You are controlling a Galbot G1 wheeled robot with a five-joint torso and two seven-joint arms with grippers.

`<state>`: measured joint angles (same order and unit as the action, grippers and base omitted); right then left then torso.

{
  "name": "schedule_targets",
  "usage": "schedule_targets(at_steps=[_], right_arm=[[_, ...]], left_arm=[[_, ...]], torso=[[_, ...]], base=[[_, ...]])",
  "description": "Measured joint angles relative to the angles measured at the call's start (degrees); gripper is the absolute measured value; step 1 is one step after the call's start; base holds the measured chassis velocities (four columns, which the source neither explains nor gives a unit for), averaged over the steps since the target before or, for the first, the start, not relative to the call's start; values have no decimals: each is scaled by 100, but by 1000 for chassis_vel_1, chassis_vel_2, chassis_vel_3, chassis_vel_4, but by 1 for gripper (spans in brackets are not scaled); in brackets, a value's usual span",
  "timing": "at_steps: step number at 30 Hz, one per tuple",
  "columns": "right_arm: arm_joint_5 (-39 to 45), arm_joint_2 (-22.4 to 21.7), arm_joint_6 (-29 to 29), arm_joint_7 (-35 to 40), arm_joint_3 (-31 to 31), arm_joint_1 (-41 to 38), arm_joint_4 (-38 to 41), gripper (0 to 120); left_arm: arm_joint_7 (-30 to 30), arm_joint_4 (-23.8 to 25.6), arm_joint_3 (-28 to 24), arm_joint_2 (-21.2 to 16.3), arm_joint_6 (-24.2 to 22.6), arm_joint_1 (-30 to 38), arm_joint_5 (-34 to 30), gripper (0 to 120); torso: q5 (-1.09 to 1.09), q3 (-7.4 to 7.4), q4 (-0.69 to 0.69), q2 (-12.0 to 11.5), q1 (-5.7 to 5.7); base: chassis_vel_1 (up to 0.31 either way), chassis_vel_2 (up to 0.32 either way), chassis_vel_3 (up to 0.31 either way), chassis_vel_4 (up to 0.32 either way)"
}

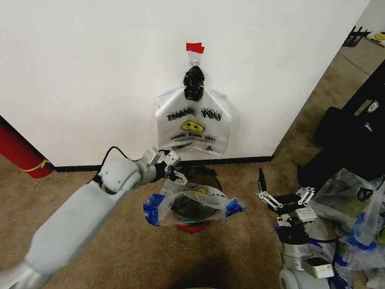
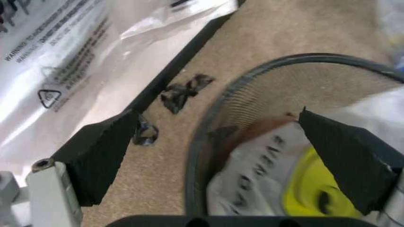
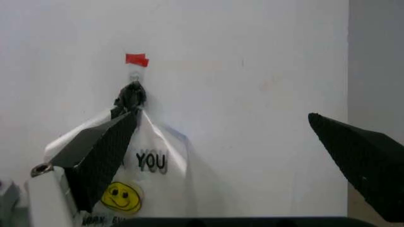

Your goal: Pick up the garbage bag from the wall and place it over the trash bin.

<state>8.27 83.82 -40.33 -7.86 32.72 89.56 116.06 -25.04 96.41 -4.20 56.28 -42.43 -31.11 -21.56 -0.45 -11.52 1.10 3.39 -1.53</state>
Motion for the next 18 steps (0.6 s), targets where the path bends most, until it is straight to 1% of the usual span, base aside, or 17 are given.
schedule_targets(at_steps=[1, 4, 6, 8, 9, 10, 12, 13, 14, 15, 18], right_arm=[[0, 0, 0, 0, 0, 0, 0, 100], [-86, 28, 69, 21, -12, -21, 5, 100], [-136, 47, 92, 35, -17, -22, 5, 100], [-136, 47, 92, 35, -17, -22, 5, 100], [-163, 71, 95, 44, -22, 7, 5, 100], [-170, 79, 94, 47, -22, 23, 5, 100], [-176, 99, 80, 55, -20, 76, 5, 100], [-176, 101, 70, 61, -17, 90, 5, 100], [-176, 101, 70, 61, -17, 90, 5, 100], [-176, 101, 55, 72, -12, 98, 4, 100], [-175, 101, 20, 106, 3, 112, -15, 100]], left_arm=[[0, 0, 0, 0, 0, 0, 0, 100], [-9, -442, -267, 87, 8, 271, 105, 100], [-20, -684, -401, 181, 10, 403, 154, 100], [-20, -684, -401, 181, 10, 403, 154, 100], [-25, -839, -490, 280, 14, 504, 160, 97], [-26, -900, -535, 315, 17, 542, 163, 95], [-25, -1049, -693, 401, 20, 639, 183, 86], [-25, -1090, -747, 418, 20, 664, 184, 81], [-25, -1090, -747, 418, 20, 664, 184, 81], [-29, -1117, -809, 421, 21, 686, 184, 78], [-69, -1143, -1006, 378, 23, 701, 192, 66]], torso=[[0, 0, 0, 0, 0], [0, 0, 1, 0, 0], [-1, 0, -3, 0, 0], [-1, 0, -3, 0, 0], [-1, 0, 1, 0, 0], [0, 0, 2, 0, 0], [-1, 1, 2, 0, 0], [-1, 0, 2, 0, 0], [-1, 0, 2, 0, 0], [0, 1, 1, 0, 0], [-1, 1, 0, 0, 0]], base=[[0, 0, 0, 0], [0, 0, 0, 0], [0, 0, 0, 0], [0, 0, 0, 0], [0, 0, 0, 0], [0, 0, 0, 0], [0, 0, 0, 0], [0, 0, 0, 0], [0, 0, 0, 0], [0, 0, 0, 0], [0, 0, 0, 0]])
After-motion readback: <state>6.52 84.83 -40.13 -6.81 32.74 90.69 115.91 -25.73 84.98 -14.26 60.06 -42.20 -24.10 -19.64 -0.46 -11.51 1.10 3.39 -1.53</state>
